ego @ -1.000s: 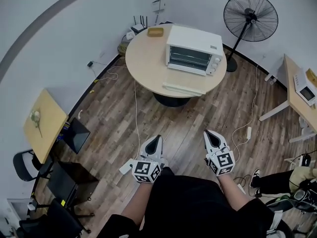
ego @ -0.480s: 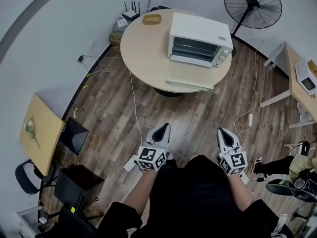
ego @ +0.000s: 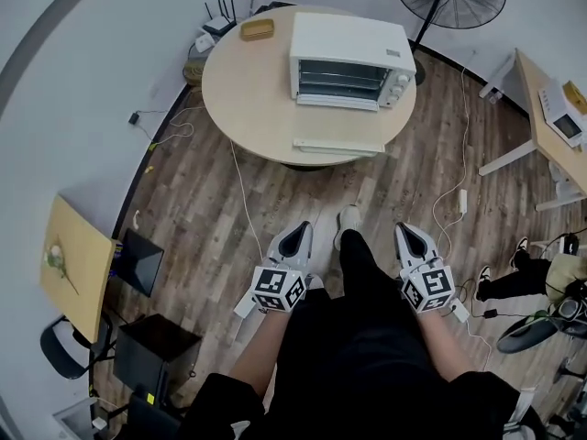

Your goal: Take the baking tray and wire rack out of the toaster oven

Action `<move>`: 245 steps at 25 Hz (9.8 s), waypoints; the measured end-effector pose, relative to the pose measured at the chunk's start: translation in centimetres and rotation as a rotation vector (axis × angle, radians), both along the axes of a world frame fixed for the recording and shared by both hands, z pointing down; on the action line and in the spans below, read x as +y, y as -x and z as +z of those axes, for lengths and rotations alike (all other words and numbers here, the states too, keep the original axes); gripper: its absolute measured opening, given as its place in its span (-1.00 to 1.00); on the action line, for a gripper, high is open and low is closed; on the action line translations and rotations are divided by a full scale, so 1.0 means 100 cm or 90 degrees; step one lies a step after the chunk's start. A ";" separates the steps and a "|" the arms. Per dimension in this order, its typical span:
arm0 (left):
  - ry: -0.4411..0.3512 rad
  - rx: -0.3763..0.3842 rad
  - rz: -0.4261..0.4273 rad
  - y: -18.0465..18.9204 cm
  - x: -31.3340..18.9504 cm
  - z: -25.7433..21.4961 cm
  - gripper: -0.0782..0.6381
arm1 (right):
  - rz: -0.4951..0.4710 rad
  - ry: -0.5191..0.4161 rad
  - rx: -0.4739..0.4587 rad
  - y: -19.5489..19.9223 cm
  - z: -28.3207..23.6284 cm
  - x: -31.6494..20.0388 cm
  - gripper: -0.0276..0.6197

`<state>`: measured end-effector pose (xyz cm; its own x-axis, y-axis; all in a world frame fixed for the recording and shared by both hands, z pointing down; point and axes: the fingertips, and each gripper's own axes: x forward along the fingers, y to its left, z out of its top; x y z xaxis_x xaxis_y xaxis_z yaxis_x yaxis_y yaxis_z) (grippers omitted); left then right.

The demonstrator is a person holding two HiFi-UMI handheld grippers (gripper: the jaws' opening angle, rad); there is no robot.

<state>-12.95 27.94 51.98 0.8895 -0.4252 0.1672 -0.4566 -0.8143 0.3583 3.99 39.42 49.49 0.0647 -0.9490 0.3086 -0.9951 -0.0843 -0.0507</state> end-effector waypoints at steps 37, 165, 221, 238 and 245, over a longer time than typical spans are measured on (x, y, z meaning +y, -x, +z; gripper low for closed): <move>0.016 -0.162 -0.090 -0.276 -0.237 0.038 -0.72 | -0.126 0.039 -0.124 -0.239 0.080 -0.277 -0.92; 0.607 0.408 -0.334 -0.241 -0.294 0.199 -0.56 | 0.131 0.043 -0.880 -0.225 0.238 -0.307 -0.64; 0.602 0.477 -0.436 0.079 -0.465 0.178 -0.56 | -0.025 0.100 -0.767 0.075 0.203 -0.518 -0.63; 0.619 0.325 -0.406 0.027 -0.578 0.221 -0.52 | 0.096 0.102 -0.829 0.036 0.242 -0.613 -0.62; 0.616 0.277 -0.376 0.006 -0.613 0.238 -0.49 | 0.144 0.098 -0.842 0.019 0.259 -0.640 -0.62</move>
<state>-13.58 -33.35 75.78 0.6621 -0.6485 0.3756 -0.3570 0.1677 0.9189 2.12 -24.57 75.38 -0.2128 -0.9072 0.3628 -0.1726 -0.3306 -0.9279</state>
